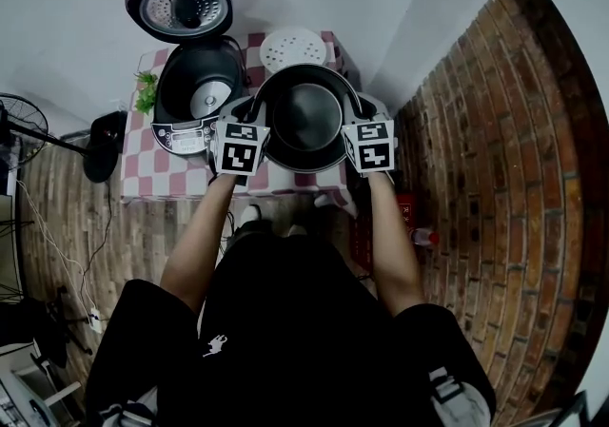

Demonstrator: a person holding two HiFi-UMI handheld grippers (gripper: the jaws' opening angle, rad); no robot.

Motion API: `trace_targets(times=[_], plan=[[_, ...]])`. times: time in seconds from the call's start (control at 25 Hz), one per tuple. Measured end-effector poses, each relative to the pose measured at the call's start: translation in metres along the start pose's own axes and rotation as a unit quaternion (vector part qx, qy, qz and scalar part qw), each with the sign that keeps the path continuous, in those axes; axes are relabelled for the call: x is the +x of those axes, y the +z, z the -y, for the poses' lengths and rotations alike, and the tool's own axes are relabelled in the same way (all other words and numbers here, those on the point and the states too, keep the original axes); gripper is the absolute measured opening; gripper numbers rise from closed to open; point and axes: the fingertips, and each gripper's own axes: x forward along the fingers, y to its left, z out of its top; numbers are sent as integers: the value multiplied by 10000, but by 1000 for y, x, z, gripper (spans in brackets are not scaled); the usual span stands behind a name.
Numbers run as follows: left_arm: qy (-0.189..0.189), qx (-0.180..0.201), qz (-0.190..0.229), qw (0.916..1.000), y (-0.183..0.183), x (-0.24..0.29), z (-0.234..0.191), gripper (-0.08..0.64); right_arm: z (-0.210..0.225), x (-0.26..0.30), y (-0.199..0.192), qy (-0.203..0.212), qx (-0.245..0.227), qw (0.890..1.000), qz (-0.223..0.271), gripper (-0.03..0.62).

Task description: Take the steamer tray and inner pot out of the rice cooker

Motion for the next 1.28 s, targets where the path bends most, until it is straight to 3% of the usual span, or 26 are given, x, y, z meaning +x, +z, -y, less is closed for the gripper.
trace_targets(times=[0.36,1.28], plan=[[-41,-104,-456,9989,-41,20,9,55,-8,18,-49,217,261,9986,-394,6],[-35,-237,-1214,9923,-98,75,6,57,-13,72,-113,675,525,9877,-1312,6]])
